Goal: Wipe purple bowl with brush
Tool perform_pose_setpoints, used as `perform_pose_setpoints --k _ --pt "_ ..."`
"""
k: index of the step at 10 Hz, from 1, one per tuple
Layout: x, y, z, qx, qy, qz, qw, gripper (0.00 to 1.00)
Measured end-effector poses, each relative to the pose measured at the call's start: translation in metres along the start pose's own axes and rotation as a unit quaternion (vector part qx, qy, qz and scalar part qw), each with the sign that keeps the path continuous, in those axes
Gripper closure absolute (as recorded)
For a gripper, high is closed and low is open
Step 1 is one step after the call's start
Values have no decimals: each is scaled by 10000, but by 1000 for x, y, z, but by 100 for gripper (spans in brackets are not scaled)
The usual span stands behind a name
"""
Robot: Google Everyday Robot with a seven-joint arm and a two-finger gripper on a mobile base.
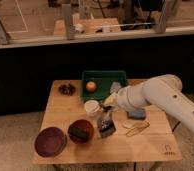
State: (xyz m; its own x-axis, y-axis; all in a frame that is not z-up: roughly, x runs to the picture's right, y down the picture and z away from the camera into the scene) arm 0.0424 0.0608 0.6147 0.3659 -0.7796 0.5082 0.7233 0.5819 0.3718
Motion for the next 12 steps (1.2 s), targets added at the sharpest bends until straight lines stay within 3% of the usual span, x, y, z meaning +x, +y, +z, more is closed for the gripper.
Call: perform_pose_setpoints --k 2,3,12 --pt "-20 -44 16 333 -243 -197 9990 100" --pt "-25 -52 19 390 -306 -241 9985 100" --pt "-24 -51 20 394 -296 -229 9985 100"
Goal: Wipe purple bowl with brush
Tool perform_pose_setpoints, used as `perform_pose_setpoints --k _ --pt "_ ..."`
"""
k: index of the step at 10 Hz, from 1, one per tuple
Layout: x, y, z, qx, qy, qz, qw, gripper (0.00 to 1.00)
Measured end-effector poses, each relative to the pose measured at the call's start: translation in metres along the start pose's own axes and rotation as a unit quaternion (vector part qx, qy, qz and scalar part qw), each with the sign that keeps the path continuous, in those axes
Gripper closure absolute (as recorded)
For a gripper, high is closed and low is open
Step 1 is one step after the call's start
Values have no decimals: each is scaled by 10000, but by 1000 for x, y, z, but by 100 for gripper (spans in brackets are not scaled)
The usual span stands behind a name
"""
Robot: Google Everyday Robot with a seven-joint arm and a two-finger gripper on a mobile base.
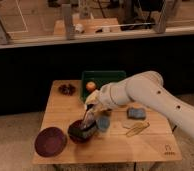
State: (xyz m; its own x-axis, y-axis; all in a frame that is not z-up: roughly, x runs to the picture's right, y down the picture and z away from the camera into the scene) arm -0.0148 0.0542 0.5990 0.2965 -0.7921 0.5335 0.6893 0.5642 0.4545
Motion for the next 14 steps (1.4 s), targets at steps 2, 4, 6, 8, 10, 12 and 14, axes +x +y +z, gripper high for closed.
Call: perform_pose_setpoints --k 2,4,6,8,10,12,14 --pt "0 -12 12 146 106 -107 9998 100" --pt "-7 -30 37 288 149 -209 9993 100" --pt "-18 -50 74 483 135 -318 9982 100" --pt "-25 -58 115 669 2 -419 9969 100" --pt "-31 -48 147 796 -254 -446 9955 100" --pt "-33 -45 157 814 -359 -463 9950 100" --pt "-32 -44 156 811 -348 -455 9951 100"
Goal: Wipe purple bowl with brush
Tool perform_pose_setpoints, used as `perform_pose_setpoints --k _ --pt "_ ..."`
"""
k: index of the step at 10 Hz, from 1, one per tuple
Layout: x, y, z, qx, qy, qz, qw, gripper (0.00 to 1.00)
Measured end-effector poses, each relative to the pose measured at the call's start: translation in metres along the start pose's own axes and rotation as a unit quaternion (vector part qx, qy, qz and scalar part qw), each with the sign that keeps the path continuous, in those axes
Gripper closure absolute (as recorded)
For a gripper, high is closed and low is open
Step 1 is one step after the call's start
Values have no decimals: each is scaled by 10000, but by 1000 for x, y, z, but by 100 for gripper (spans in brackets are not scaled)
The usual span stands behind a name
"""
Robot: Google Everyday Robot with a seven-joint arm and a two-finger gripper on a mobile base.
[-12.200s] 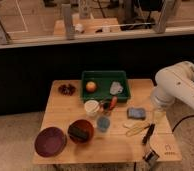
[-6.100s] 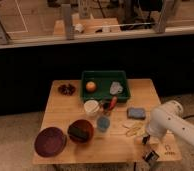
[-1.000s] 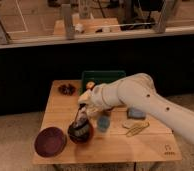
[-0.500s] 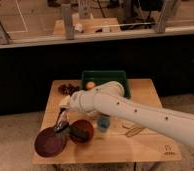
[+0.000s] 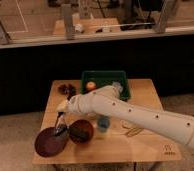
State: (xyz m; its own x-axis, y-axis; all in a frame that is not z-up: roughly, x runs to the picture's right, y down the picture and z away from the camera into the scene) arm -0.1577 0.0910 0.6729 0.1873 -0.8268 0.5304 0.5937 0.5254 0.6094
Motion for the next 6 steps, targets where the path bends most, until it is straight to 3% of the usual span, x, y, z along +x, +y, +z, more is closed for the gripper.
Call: perform_pose_setpoints --k 2,4,6 --pt "-1 -1 2 12 -3 -20 10000 100" --pt "-1 -9 11 168 125 -118 9997 100" --pt "-2 -28 41 422 200 -305 9984 100"
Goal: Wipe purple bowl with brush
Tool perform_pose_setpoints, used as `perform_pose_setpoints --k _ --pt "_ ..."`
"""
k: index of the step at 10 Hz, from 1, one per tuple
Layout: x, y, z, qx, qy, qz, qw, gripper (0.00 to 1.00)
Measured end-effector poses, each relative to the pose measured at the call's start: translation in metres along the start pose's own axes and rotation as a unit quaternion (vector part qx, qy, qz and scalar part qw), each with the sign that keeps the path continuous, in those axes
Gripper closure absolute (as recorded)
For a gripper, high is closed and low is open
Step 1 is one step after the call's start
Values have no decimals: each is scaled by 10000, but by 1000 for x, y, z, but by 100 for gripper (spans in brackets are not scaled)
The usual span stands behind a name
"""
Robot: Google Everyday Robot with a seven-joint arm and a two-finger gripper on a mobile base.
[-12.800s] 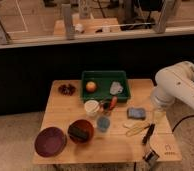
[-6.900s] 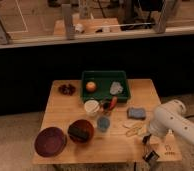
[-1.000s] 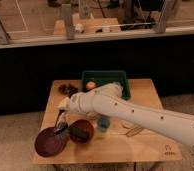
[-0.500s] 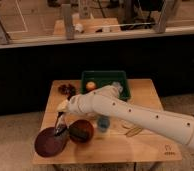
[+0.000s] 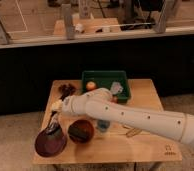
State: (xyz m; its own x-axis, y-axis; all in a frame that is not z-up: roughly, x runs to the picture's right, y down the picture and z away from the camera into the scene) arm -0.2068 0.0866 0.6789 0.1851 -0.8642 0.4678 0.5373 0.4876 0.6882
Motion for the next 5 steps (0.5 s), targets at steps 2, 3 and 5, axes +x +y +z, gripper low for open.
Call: perform_pose_setpoints --k 2,3,5 --pt "-2 -8 24 246 12 -212 9995 100" --pt "-4 -7 33 337 -4 -299 9990 100" --pt "-11 11 56 559 -93 -434 9974 100"
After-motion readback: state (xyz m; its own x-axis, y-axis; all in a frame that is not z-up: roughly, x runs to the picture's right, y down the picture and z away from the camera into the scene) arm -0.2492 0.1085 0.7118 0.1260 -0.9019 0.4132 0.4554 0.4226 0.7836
